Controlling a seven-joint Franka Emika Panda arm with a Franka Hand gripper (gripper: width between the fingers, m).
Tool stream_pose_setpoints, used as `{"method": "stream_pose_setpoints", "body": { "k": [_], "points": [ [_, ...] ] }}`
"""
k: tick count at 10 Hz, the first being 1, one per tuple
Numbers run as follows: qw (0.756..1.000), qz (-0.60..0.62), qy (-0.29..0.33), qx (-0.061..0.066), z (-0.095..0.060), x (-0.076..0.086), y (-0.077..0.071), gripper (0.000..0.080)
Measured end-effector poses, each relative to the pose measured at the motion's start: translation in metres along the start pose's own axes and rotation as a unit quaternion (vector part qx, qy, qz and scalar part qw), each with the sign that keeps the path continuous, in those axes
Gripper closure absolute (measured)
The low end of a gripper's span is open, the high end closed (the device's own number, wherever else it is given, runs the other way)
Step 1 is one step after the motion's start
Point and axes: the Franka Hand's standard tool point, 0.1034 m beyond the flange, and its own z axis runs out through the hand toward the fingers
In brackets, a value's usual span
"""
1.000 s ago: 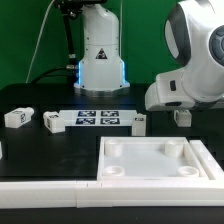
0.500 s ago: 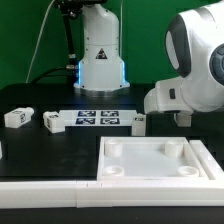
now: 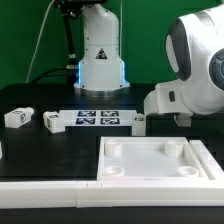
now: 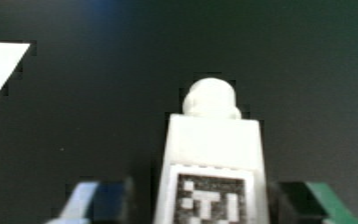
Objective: Assemble one leg
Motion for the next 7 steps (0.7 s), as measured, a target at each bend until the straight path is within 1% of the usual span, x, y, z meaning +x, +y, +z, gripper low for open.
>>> {"method": "stream_pose_setpoints", "body": {
  "k": [1,7],
  "points": [
    [1.000,0.000,0.000,0.000,0.0000,-0.0001,0.0000,0.0512],
    [1.000,0.000,0.000,0.000,-0.0011,-0.0014,-0.0002,0.0511]
  ]
}}
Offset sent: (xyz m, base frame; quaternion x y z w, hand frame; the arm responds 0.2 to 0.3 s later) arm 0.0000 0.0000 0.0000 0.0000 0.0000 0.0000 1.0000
